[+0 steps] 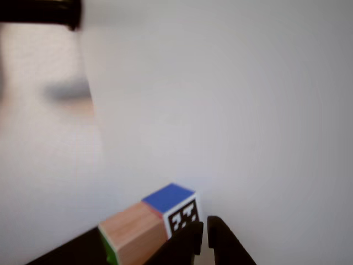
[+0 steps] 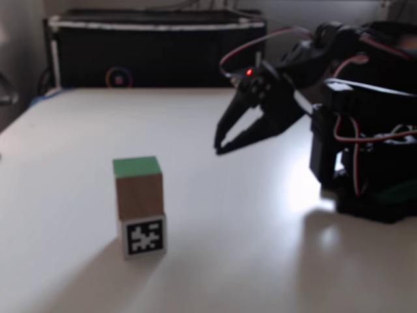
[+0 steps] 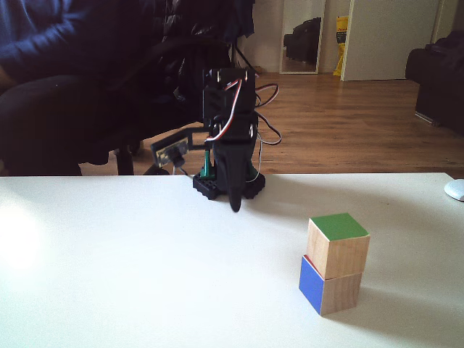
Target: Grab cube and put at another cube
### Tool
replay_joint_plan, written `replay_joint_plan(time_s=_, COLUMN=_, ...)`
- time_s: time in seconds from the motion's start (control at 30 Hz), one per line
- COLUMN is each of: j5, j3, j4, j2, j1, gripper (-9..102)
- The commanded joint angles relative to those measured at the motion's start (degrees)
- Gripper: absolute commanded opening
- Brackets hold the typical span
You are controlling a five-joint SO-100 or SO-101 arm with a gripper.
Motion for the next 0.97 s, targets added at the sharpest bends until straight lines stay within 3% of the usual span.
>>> replay_joint_plan(time_s=0.0, j5=-1.67, j3=4.92, j4=-2.64, j2=0.35, j1=-1.76, gripper=0)
replay_joint_plan(time_s=0.37, j5=-1.93, j3=1.93, j4=9.67, j2=0.35, j1=-4.04, gripper=0)
replay_joint_plan(time_s=0.93, j5=-4.31, j3=1.85, j4=9.67, j2=0.35, j1=-3.78, gripper=0)
